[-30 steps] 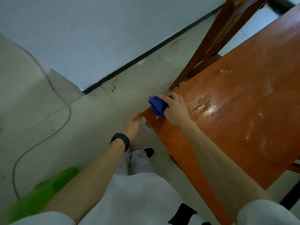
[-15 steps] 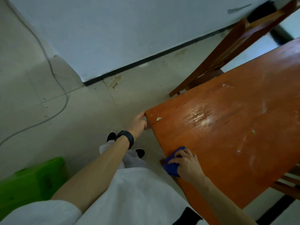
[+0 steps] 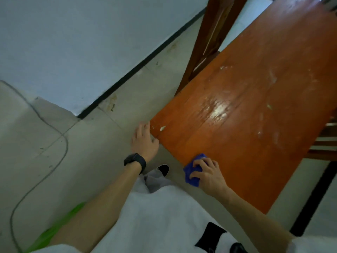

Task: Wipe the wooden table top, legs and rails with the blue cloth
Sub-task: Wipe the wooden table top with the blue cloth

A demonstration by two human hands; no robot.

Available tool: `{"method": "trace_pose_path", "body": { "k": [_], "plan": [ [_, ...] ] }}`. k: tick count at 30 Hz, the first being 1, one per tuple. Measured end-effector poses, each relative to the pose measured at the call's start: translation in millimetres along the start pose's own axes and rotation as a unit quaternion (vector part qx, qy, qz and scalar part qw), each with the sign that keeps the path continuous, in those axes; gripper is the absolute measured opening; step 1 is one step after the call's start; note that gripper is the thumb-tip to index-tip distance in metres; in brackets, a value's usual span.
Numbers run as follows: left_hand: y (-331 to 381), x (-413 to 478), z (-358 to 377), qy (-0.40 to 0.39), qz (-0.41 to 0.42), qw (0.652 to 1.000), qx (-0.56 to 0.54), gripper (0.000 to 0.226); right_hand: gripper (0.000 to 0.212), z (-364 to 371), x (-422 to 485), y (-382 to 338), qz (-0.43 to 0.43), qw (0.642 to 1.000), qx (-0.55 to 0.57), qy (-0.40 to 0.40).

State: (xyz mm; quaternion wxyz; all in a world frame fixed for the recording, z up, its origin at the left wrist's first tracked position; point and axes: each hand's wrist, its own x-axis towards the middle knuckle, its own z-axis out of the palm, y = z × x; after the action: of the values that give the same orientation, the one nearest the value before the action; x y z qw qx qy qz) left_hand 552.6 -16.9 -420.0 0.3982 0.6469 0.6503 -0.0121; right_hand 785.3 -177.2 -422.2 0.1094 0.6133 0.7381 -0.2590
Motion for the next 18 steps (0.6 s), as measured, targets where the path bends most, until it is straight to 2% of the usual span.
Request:
{"method": "trace_pose_path", "body": {
  "k": [2, 4, 6, 8, 9, 11, 13, 15, 18],
  "plan": [
    [6.0, 2.3, 7.3, -0.006, 0.106, 0.985, 0.133, 0.073, 0.037, 19.6, -53.7, 15.5, 0.07, 0.997, 0.013, -0.015],
    [14.1, 6.0, 16.1, -0.048, 0.175, 0.956, 0.23, 0.074, 0.032, 37.4, -100.9, 26.0, 0.16, 0.986, 0.031, -0.039],
    [16.1, 10.0, 24.0, -0.093, 0.196, 0.925, 0.313, 0.073, 0.028, 47.5, -136.2, 36.0, 0.274, 0.957, 0.072, -0.066],
    [16.2, 13.0, 27.4, -0.116, 0.184, 0.903, 0.371, 0.073, 0.039, 46.4, -157.1, 47.4, 0.384, 0.907, 0.164, -0.051],
    [17.6, 14.1, 27.5, -0.116, 0.184, 0.895, 0.389, 0.073, 0.045, 41.3, -163.1, 51.7, 0.431, 0.873, 0.229, -0.018],
    [22.9, 15.7, 24.0, -0.115, 0.186, 0.887, 0.407, 0.072, 0.046, 30.3, -163.6, 59.3, 0.51, 0.789, 0.328, 0.097],
    [28.8, 16.8, 18.2, -0.13, 0.183, 0.877, 0.424, 0.072, 0.043, 15.4, -148.3, 60.2, 0.535, 0.733, 0.361, 0.217],
    [36.6, 15.9, 11.5, -0.153, 0.18, 0.861, 0.45, 0.074, 0.045, -0.9, -122.4, 60.5, 0.526, 0.713, 0.355, 0.297],
    [47.1, 14.3, 5.6, -0.185, 0.159, 0.853, 0.462, 0.074, 0.056, -17.9, -74.4, 60.2, 0.532, 0.712, 0.342, 0.305]
  ]
}}
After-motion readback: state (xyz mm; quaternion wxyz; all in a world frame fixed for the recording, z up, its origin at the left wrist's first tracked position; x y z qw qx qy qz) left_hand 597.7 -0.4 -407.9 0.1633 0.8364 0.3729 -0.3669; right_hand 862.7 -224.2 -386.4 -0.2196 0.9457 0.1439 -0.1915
